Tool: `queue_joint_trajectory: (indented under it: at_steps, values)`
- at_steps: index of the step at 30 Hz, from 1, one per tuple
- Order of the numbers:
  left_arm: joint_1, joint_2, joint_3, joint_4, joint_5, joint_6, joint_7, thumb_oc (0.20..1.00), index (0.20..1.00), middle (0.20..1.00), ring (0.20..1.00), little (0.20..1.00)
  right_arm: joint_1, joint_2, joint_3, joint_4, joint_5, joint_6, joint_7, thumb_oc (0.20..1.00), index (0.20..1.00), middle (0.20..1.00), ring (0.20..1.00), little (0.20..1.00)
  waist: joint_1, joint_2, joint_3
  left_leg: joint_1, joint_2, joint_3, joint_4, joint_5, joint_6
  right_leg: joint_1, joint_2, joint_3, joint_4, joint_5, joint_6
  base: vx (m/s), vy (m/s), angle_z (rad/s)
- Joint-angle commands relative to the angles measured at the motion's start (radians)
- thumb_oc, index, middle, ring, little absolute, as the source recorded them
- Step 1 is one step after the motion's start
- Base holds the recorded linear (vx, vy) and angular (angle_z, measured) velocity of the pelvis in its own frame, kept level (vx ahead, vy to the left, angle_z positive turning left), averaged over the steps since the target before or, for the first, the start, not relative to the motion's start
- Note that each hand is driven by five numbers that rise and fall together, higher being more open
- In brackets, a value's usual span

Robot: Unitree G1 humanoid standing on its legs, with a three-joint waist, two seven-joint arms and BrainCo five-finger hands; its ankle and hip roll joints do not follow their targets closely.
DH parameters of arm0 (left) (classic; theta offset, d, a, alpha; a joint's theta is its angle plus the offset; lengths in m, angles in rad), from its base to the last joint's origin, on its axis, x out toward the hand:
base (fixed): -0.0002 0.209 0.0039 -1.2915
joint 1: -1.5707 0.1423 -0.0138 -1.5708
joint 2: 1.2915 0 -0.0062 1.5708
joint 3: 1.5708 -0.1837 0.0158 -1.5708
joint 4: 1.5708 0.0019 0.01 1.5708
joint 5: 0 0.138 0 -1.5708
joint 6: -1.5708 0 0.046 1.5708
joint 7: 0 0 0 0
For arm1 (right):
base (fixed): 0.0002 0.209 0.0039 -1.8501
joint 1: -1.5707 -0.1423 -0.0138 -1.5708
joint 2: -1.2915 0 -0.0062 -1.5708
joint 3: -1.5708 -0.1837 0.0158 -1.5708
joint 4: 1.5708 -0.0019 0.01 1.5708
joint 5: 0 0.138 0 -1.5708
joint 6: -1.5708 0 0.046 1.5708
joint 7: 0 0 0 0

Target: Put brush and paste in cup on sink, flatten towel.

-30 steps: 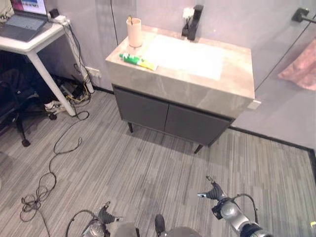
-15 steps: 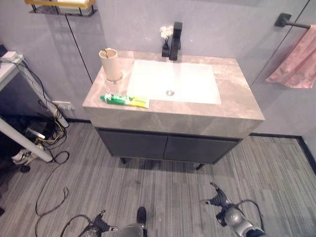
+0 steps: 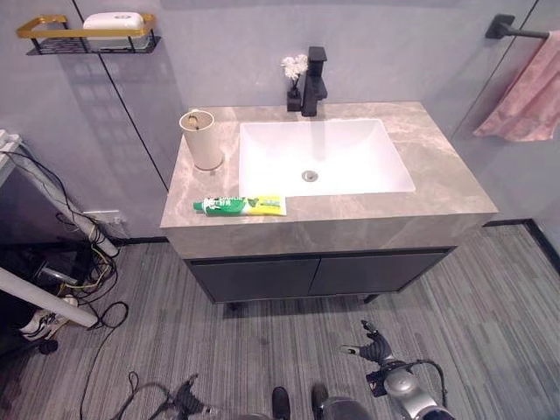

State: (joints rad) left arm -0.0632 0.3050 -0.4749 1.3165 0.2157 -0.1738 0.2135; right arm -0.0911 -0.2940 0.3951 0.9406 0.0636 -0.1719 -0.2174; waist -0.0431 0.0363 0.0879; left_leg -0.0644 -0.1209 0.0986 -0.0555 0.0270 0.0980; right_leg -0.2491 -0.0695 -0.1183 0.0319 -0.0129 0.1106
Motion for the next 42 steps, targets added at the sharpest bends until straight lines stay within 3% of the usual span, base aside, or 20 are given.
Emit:
queue_joint_trajectory:
  at_steps: [1, 4, 8, 11, 13, 15, 17, 18, 21, 24, 26, 28, 29, 30, 31, 32, 34, 35, 37, 42]
  values:
    - [-0.031, 0.028, 0.028, -0.018, 0.037, -0.032, -0.002, 1.000, 1.000, 1.000, 1.000, 1.000, -0.046, -0.044, 0.010, -0.022, -0.024, -0.025, -0.007, 1.000, 1.000, 1.000, 1.000, 1.000, -0.021, -0.023, 0.027, -0.005, 0.092, -0.036, 0.117, -0.065, -0.111, 0.057, -0.029, 0.108, 0.022, 0.079, 0.036, 0.17, -0.098, 0.37]
    - [-0.018, 0.017, 0.067, -0.012, -0.016, -0.029, -0.015, 1.000, 1.000, 1.000, 1.000, 1.000, -0.051, -0.060, 0.021, -0.005, -0.054, -0.019, -0.003, 1.000, 1.000, 1.000, 1.000, 1.000, -0.006, -0.035, 0.016, -0.004, 0.104, -0.037, 0.121, -0.071, -0.120, 0.090, -0.034, 0.096, -0.005, 0.090, 0.027, 0.10, -0.122, 0.32]
    - [-0.013, 0.008, 0.068, -0.004, -0.027, -0.024, -0.012, 1.000, 1.000, 1.000, 1.000, 1.000, -0.072, -0.076, 0.038, 0.007, -0.078, -0.021, -0.011, 1.000, 1.000, 1.000, 1.000, 1.000, 0.014, -0.043, 0.019, -0.017, 0.148, -0.074, 0.190, -0.092, -0.154, 0.112, 0.000, 0.068, 0.027, 0.040, -0.009, 0.13, -0.290, 0.30]
    - [-0.013, 0.006, 0.059, -0.019, -0.023, -0.025, -0.006, 1.000, 1.000, 1.000, 1.000, 1.000, -0.084, -0.092, 0.058, 0.003, -0.100, -0.027, -0.023, 1.000, 1.000, 1.000, 1.000, 1.000, 0.023, -0.045, 0.054, -0.113, 0.166, -0.103, 0.413, -0.048, -0.190, 0.127, 0.018, 0.054, 0.047, 0.010, -0.038, 0.08, -0.287, 0.34]
    - [-0.024, 0.012, 0.052, -0.033, -0.034, -0.033, 0.004, 1.000, 1.000, 1.000, 1.000, 1.000, -0.093, -0.105, 0.073, 0.015, -0.121, -0.023, -0.032, 1.000, 1.000, 1.000, 1.000, 1.000, 0.037, -0.045, 0.074, -0.179, 0.133, -0.151, 0.500, -0.011, -0.196, 0.142, 0.014, 0.050, 0.042, 0.003, -0.051, 0.06, -0.110, 0.31]
    - [-0.022, 0.021, 0.030, -0.059, -0.023, -0.047, 0.012, 1.000, 1.000, 1.000, 1.000, 1.000, -0.091, -0.112, 0.072, 0.034, -0.125, -0.020, -0.040, 1.000, 1.000, 1.000, 1.000, 1.000, 0.036, -0.031, 0.070, -0.196, 0.168, -0.124, 0.365, -0.014, -0.187, 0.155, -0.003, 0.047, 0.016, -0.002, -0.037, 0.14, 0.105, 0.06]
    - [-0.024, 0.026, 0.010, -0.074, -0.011, -0.056, 0.025, 1.000, 1.000, 1.000, 1.000, 1.000, -0.100, -0.123, 0.066, 0.034, -0.124, -0.021, -0.054, 1.000, 1.000, 1.000, 1.000, 1.000, 0.044, -0.005, 0.065, -0.201, 0.210, -0.114, 0.175, 0.039, -0.194, 0.155, -0.012, 0.050, 0.005, -0.011, -0.018, 0.18, 0.266, -0.02]
    - [-0.024, 0.028, 0.001, -0.082, -0.009, -0.057, 0.031, 1.000, 1.000, 1.000, 1.000, 1.000, -0.110, -0.126, 0.065, 0.038, -0.130, -0.020, -0.062, 1.000, 1.000, 1.000, 1.000, 1.000, 0.051, 0.021, 0.068, -0.213, 0.232, -0.133, 0.109, 0.096, -0.208, 0.157, -0.015, 0.063, 0.009, -0.022, -0.011, 0.19, 0.330, -0.09]
    - [-0.020, 0.035, -0.012, -0.090, 0.002, -0.064, 0.021, 1.000, 1.000, 1.000, 1.000, 1.000, -0.112, -0.119, 0.060, 0.041, -0.152, -0.012, -0.056, 1.000, 1.000, 1.000, 1.000, 1.000, 0.044, 0.032, 0.064, -0.207, 0.197, -0.131, 0.183, 0.038, -0.198, 0.167, -0.064, 0.100, 0.033, -0.031, 0.013, 0.22, 0.435, -0.65]
    - [0.000, 0.073, -0.013, -0.152, 0.012, -0.078, 0.012, 1.000, 1.000, 1.000, 1.000, 1.000, -0.099, -0.125, 0.052, -0.022, -0.166, -0.011, -0.045, 1.000, 1.000, 1.000, 1.000, 1.000, 0.048, 0.016, 0.059, -0.206, 0.131, -0.090, 0.308, -0.080, -0.148, 0.164, -0.143, 0.163, 0.085, -0.005, 0.049, 0.23, 0.517, -0.56]
    - [0.015, 0.095, 0.004, -0.173, 0.013, -0.081, 0.010, 1.000, 1.000, 1.000, 1.000, 1.000, -0.090, -0.131, 0.046, -0.064, -0.169, -0.012, -0.039, 1.000, 1.000, 1.000, 1.000, 1.000, 0.051, 0.016, 0.063, -0.185, 0.117, -0.080, 0.309, -0.102, -0.125, 0.132, -0.161, 0.168, 0.151, 0.023, 0.053, 0.12, 0.369, -0.50]
    - [0.028, 0.114, 0.026, -0.181, 0.002, -0.084, 0.013, 1.000, 1.000, 1.000, 1.000, 1.000, -0.098, -0.133, 0.046, -0.071, -0.172, -0.015, -0.041, 1.000, 1.000, 1.000, 1.000, 1.000, 0.050, 0.017, 0.082, -0.161, 0.109, -0.071, 0.293, -0.100, -0.109, 0.080, -0.153, 0.161, 0.232, 0.082, 0.047, 0.04, 0.247, -0.42]
    - [0.034, 0.121, 0.034, -0.183, -0.001, -0.085, 0.012, 1.000, 1.000, 1.000, 1.000, 1.000, -0.102, -0.133, 0.046, -0.071, -0.169, -0.018, -0.040, 1.000, 1.000, 1.000, 1.000, 1.000, 0.051, 0.018, 0.089, -0.148, 0.106, -0.073, 0.277, -0.096, -0.106, 0.061, -0.138, 0.154, 0.253, 0.080, 0.043, 0.04, 0.215, -0.16]
    - [0.037, 0.121, 0.037, -0.173, -0.003, -0.085, 0.011, 1.000, 1.000, 1.000, 1.000, 1.000, -0.105, -0.130, 0.046, -0.061, -0.165, -0.022, -0.038, 1.000, 1.000, 1.000, 1.000, 1.000, 0.047, 0.021, 0.091, -0.134, 0.100, -0.082, 0.262, -0.096, -0.103, 0.047, -0.106, 0.164, 0.271, 0.070, 0.042, 0.10, 0.192, 0.04]
    - [0.035, 0.126, 0.032, -0.162, 0.006, -0.084, 0.008, 1.000, 1.000, 1.000, 1.000, 1.000, -0.101, -0.130, 0.047, -0.057, -0.156, -0.030, -0.033, 1.000, 1.000, 1.000, 1.000, 1.000, 0.031, 0.020, 0.092, -0.115, 0.083, -0.103, 0.246, -0.097, -0.099, 0.036, -0.035, 0.209, 0.254, 0.026, 0.034, 0.13, 0.153, 0.16]
    - [0.036, 0.128, 0.034, -0.156, 0.008, -0.088, 0.007, 1.000, 1.000, 1.000, 1.000, 1.000, -0.098, -0.129, 0.047, -0.049, -0.151, -0.031, -0.033, 1.000, 1.000, 1.000, 1.000, 1.000, 0.031, 0.016, 0.089, -0.110, 0.077, -0.110, 0.240, -0.094, -0.098, 0.023, -0.019, 0.216, 0.232, 0.024, 0.033, 0.14, 0.100, 0.20]
    - [0.032, 0.130, 0.038, -0.150, 0.008, -0.090, 0.009, 1.000, 1.000, 1.000, 1.000, 1.000, -0.100, -0.129, 0.050, -0.051, -0.148, -0.032, -0.036, 1.000, 1.000, 1.000, 1.000, 1.000, 0.034, 0.009, 0.089, -0.104, 0.075, -0.108, 0.239, -0.098, -0.099, 0.031, -0.030, 0.193, 0.187, 0.033, 0.031, 0.09, -0.023, 0.42]
    - [0.016, 0.135, 0.041, -0.134, 0.013, -0.092, 0.017, 1.000, 1.000, 1.000, 1.000, 1.000, -0.098, -0.122, 0.074, -0.042, -0.165, -0.028, -0.032, 1.000, 1.000, 1.000, 1.000, 1.000, 0.041, -0.013, 0.093, -0.116, 0.063, -0.132, 0.275, -0.110, -0.102, 0.044, -0.055, 0.162, 0.118, 0.043, 0.034, 0.05, -0.094, 0.42]
    - [0.015, 0.137, 0.042, -0.135, 0.010, -0.097, 0.023, 1.000, 1.000, 1.000, 1.000, 1.000, -0.105, -0.122, 0.089, -0.034, -0.172, -0.031, -0.031, 1.000, 1.000, 1.000, 1.000, 1.000, 0.045, -0.016, 0.091, -0.118, 0.064, -0.143, 0.270, -0.111, -0.103, 0.041, -0.041, 0.174, 0.111, 0.047, 0.034, 0.03, -0.102, 0.35]
    - [0.057, 0.141, 0.060, -0.160, 0.002, -0.108, 0.032, 1.000, 1.000, 1.000, 1.000, 1.000, -0.114, -0.135, 0.108, 0.006, -0.204, -0.028, -0.030, 1.000, 1.000, 1.000, 1.000, 1.000, 0.084, -0.024, 0.070, -0.122, 0.073, -0.163, 0.243, -0.093, -0.122, 0.080, -0.061, 0.120, 0.038, 0.066, 0.031, 0.04, -0.124, 0.33]
